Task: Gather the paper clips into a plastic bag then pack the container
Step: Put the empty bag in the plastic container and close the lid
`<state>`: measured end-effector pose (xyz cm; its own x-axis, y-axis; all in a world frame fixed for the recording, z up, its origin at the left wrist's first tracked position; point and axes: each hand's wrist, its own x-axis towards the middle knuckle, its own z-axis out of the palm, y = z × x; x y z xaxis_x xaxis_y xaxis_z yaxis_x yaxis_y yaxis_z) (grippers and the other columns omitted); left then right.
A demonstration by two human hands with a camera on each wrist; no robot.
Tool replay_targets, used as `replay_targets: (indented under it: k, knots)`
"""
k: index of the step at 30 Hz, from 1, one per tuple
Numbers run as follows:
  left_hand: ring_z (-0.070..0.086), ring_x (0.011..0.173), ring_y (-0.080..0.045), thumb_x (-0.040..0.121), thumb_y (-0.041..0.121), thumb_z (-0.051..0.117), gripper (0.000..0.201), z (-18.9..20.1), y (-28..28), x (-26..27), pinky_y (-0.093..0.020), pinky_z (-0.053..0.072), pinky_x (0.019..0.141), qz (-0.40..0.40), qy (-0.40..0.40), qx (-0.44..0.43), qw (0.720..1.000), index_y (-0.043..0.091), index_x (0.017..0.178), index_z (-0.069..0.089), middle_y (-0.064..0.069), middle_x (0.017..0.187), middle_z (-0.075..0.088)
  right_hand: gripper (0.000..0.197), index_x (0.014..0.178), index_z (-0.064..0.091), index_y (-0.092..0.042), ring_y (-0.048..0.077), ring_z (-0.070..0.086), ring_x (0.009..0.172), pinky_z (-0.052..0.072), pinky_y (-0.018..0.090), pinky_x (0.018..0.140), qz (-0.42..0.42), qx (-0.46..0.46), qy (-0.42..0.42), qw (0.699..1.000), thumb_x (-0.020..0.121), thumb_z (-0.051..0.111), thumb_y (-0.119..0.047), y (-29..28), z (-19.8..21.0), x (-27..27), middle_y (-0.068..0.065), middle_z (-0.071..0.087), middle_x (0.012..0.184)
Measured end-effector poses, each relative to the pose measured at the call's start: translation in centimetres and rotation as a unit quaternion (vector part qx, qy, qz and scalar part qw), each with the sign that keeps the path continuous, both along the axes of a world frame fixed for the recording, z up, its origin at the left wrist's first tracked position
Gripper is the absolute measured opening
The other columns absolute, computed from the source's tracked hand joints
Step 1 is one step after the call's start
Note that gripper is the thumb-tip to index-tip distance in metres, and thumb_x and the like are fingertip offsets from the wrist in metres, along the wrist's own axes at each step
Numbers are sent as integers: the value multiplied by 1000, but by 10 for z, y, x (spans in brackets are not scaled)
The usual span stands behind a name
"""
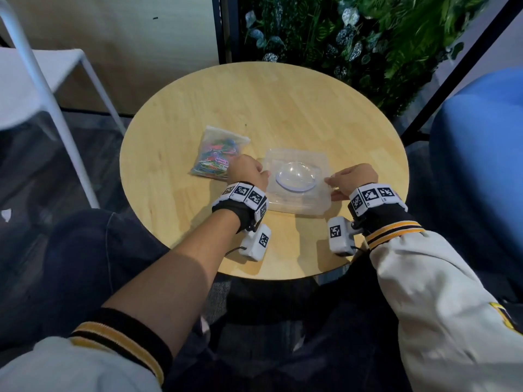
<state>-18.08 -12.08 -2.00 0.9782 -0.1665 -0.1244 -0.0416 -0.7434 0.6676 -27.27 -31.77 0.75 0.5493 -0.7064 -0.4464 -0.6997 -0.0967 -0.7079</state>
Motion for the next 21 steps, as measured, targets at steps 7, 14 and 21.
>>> replay_targets:
  k: [7, 14, 21]
  knots:
    - [74, 75, -21, 66, 25, 88, 22, -6, 11, 21, -34, 61, 76, 20, 152, -147, 977, 10, 73, 74, -1, 73, 75, 21, 98, 70, -1, 26, 69, 65, 62, 36, 63, -15, 122, -58, 991, 78, 78, -3, -5, -2, -11, 15, 70, 88]
    - [58, 65, -13, 70, 21, 85, 17, 7, 8, 14, -22, 53, 74, -6, 50, -75, 996, 22, 71, 68, 6, 74, 62, 22, 95, 71, -3, 26, 73, 60, 61, 35, 61, 35, 13, -6, 999, 76, 81, -8, -6, -4, -4, 17, 73, 78]
    - [66, 83, -23, 82, 16, 74, 5, 18, -3, -8, -30, 56, 83, -19, -17, -2, 1000, 21, 82, 76, -3, 86, 73, 19, 91, 73, -8, 24, 73, 59, 61, 32, 59, 17, -29, 20, 999, 75, 81, -14, -1, -2, 1, 14, 74, 73]
